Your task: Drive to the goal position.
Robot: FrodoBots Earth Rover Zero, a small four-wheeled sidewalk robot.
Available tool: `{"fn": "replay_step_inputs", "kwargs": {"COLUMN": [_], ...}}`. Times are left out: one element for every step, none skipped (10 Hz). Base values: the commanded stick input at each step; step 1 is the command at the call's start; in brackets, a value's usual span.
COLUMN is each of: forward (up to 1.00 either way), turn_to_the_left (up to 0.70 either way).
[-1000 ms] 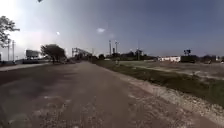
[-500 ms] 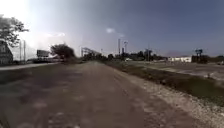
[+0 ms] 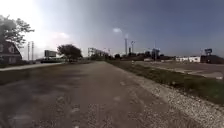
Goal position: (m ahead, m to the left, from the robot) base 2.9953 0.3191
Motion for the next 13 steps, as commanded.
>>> {"fn": "replay_step_inputs", "kwargs": {"forward": [1.00, 1.00, 1.00, 1.00, 1.00, 1.00, 1.00, 1.00, 1.00, 1.00, 1.00, 1.00, 1.00], "turn_to_the_left": [-0.16, -0.19, -0.19, -0.19, -0.18, -0.17, -0.15, -0.07, -0.04, -0.03, -0.02, -0.01, -0.01]}}
